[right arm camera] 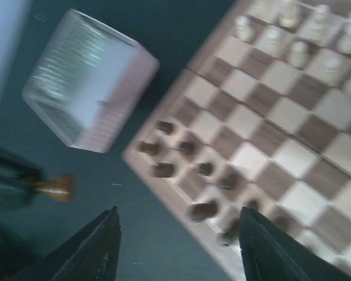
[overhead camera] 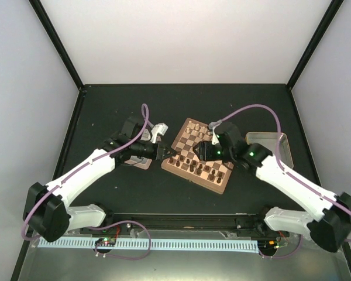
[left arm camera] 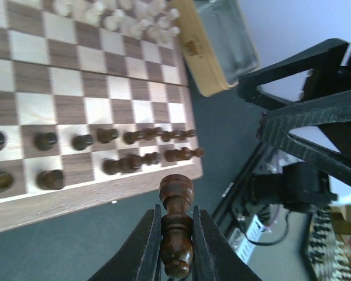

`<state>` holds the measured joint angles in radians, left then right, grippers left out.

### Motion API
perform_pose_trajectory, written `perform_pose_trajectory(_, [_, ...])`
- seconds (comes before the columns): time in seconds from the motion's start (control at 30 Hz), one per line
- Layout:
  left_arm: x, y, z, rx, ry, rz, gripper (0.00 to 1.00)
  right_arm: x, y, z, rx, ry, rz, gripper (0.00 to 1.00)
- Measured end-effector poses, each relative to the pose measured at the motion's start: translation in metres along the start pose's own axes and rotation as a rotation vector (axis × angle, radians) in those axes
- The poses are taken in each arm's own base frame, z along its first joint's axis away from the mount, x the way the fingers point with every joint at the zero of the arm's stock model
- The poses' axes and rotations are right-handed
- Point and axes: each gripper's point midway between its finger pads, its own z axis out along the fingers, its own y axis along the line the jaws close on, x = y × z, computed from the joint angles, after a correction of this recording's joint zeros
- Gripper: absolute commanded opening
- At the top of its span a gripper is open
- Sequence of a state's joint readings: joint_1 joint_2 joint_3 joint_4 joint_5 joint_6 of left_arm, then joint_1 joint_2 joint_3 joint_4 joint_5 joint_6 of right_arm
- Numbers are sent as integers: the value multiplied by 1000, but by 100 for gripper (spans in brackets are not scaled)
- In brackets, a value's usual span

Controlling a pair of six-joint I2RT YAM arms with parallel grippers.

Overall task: Set up the chess pieces on the board
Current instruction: Place the chess piece on the chessboard.

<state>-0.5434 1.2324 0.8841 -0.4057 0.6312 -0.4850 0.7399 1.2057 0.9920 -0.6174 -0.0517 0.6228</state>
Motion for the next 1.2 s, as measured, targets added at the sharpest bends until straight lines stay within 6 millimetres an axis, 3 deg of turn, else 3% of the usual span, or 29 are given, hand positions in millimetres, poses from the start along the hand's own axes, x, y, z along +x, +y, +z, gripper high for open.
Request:
perform_pose_trajectory(0.17, [-2, -32, -8, 141, 8, 51, 5, -5, 39, -24, -274, -104, -7, 65])
perform_pose_trajectory(0.37, [-5, -68, -19, 305, 45, 21, 6, 7, 67, -31, -484, -95, -54, 64])
perform_pose_trajectory(0.77, [-10, -113, -41, 541, 98, -9, 6, 6, 105, -68, -775, -152, -87, 26])
perform_pose_trajectory(1.0, [-6, -122, -47, 598, 126, 17, 6, 7, 114, -84, -854, -185, -123, 26])
perform_pose_trajectory(1.2, [-1, -127, -50, 625, 151, 35, 7, 7, 115, -94, -879, -222, -142, 7])
